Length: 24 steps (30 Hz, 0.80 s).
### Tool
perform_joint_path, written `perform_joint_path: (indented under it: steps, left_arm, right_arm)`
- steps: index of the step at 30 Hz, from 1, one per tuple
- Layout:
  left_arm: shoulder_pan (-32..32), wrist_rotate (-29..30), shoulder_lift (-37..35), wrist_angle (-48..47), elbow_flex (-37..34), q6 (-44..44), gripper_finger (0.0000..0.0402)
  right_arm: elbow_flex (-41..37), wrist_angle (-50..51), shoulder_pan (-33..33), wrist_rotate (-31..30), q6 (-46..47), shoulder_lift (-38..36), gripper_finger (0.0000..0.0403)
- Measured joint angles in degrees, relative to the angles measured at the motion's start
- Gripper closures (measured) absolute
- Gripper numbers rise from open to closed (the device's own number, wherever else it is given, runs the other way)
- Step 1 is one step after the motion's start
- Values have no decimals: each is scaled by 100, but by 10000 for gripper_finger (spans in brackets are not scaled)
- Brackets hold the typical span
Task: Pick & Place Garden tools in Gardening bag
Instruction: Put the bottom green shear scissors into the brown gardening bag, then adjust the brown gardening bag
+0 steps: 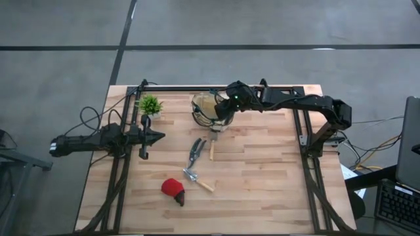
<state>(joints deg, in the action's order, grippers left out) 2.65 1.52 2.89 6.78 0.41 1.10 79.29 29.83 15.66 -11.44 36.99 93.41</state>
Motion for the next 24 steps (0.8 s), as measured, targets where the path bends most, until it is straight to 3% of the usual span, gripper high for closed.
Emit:
perform_joint_path:
  steps: [5, 9, 24]
  left_arm:
    - [0, 2, -2, -2, 2, 0, 392]
    - [0, 2, -1, -2, 1, 0, 392]
    - [0, 0, -1, -2, 0, 0, 392]
  right_arm:
    - [264, -291, -39, -2, -163, -153, 221]
    - [703, -300, -50, -5, -437, -141, 199]
    - [1703, 190, 42, 1021, -732, 1288, 211]
